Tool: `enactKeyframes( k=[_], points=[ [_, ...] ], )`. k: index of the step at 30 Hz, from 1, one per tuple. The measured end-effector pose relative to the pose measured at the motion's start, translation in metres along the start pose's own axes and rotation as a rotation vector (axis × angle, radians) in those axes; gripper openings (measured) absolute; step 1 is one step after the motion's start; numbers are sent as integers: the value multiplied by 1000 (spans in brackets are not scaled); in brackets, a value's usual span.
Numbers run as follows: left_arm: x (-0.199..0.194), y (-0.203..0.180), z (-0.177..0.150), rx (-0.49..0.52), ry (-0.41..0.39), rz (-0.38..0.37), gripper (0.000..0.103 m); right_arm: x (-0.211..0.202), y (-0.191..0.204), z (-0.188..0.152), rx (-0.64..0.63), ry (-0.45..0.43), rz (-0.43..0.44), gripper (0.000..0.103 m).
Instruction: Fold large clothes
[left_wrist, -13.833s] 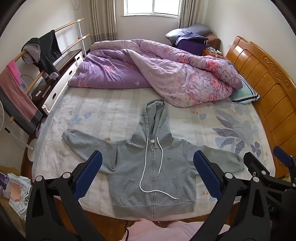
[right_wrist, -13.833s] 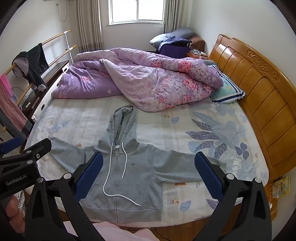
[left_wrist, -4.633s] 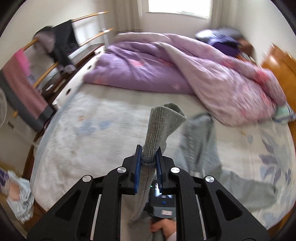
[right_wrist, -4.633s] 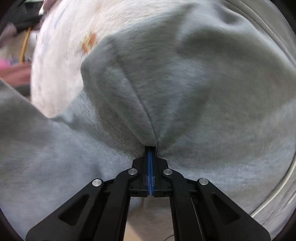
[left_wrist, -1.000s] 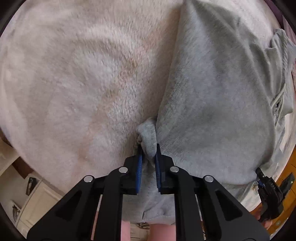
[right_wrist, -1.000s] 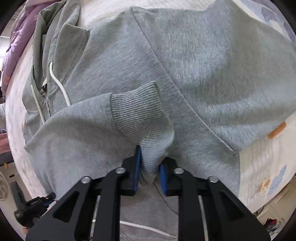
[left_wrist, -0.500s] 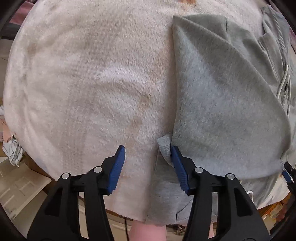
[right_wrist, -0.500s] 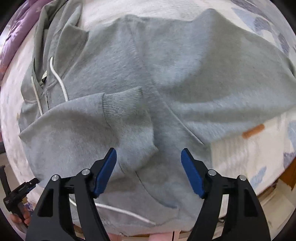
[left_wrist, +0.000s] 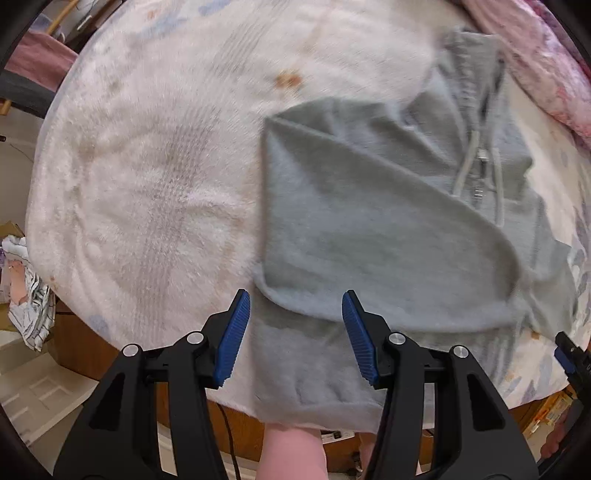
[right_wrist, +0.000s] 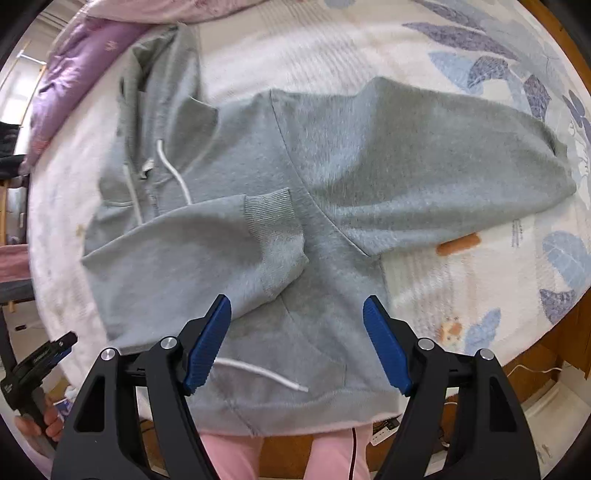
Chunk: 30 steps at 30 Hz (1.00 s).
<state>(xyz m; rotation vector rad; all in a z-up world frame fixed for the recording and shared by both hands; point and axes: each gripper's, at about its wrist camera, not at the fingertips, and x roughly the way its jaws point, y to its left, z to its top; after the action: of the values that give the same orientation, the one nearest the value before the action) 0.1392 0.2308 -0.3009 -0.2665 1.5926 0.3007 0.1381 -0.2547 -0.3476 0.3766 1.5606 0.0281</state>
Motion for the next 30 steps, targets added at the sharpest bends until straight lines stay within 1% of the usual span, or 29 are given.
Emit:
enactKeyframes(
  k=[1,2,3,4,5,8,11,13,16,18,21,24,27,30],
  points=[
    [-1,-21,-15,5,-14,4,53,2,11,-10,0,-5,8,71],
    [0,-36,-41,12,-28,11,53,-6,7,-11,-4,-9,19,71],
    [-5,-48,-61,22,-43,19,53,1,8,-13,-8,-10,24,71],
    [-7,-60,-64,23,-50,18,53,-14,0,-15,-13,-15,30,71],
    [-1,-70,-63,23,-54,15,53,-4,3,-14,-16,-19,32,71],
    [-23,-100,-79,31,-75,-4,53,-29,-19,-15,-10,-21,29,71],
    [-30,-124,-88,61,-86,-16,53,-40,-41,-15,14,-20,26,71],
    [-39,-145,-92,101,-107,-12,53,-43,-55,-15,36,-28,10,71],
    [-48,-170,-97,156,-117,-30,53,-51,-75,-19,91,-32,-4,71],
    [-52,-186,-99,201,-125,-32,53,-63,-92,-26,143,-59,-20,71],
    [-53,-210,-103,273,-115,-76,54,-78,-116,-35,237,-102,-41,71],
    [-48,-234,-107,367,-106,-81,54,-91,-134,-44,304,-140,-57,71],
    [-43,-250,-106,387,-73,-119,54,-101,-155,-52,350,-170,-88,71],
    [-39,-266,-106,419,-69,-113,54,-105,-175,-56,399,-180,-98,71]
  ],
)
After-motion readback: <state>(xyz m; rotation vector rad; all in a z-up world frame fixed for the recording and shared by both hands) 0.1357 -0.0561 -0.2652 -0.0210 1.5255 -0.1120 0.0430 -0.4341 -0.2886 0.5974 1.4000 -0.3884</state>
